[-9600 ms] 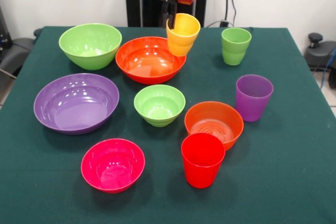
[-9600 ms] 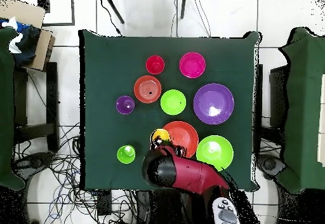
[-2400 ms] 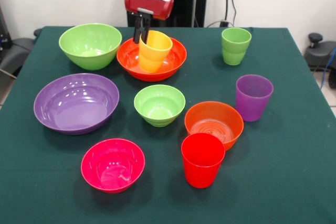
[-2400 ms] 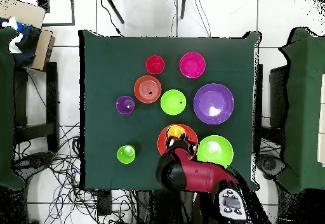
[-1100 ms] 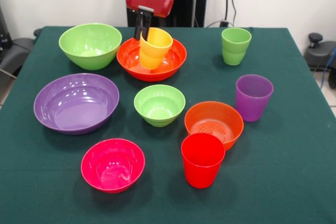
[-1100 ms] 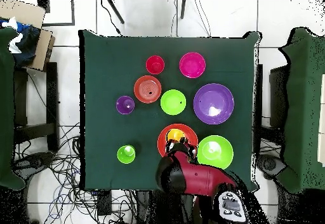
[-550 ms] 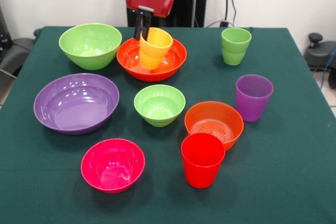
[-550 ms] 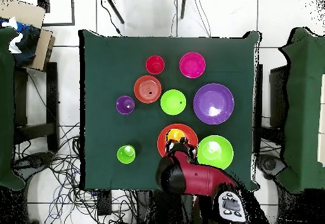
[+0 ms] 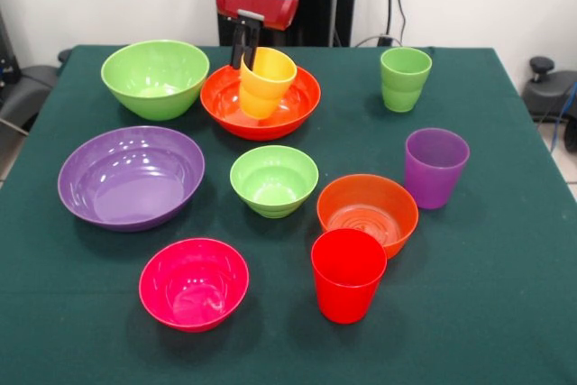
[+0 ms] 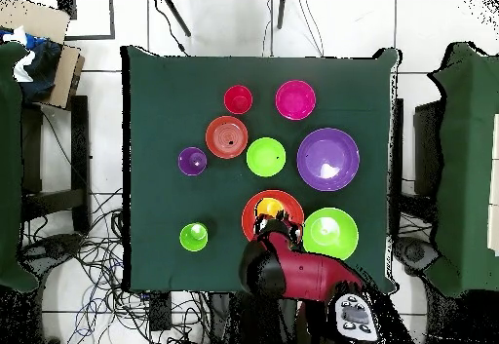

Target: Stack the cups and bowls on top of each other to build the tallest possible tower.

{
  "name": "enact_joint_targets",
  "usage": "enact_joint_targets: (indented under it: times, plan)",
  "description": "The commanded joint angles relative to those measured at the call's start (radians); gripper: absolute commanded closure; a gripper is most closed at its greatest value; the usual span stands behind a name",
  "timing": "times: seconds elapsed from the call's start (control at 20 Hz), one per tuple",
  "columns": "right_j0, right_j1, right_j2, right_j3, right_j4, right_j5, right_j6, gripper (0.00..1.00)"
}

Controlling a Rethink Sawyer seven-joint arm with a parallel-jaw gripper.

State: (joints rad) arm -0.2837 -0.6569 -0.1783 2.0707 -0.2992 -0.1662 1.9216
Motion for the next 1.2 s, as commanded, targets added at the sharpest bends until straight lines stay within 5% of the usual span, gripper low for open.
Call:
enact_joint_targets:
  times: [0.05, 1.2]
  plan:
    - [0.008, 0.02, 0.081, 0.015, 0.004, 0.087, 0.114, 1.0]
    - [0.011, 0.013, 0.085, 0.013, 0.009, 0.102, 0.113, 1.0]
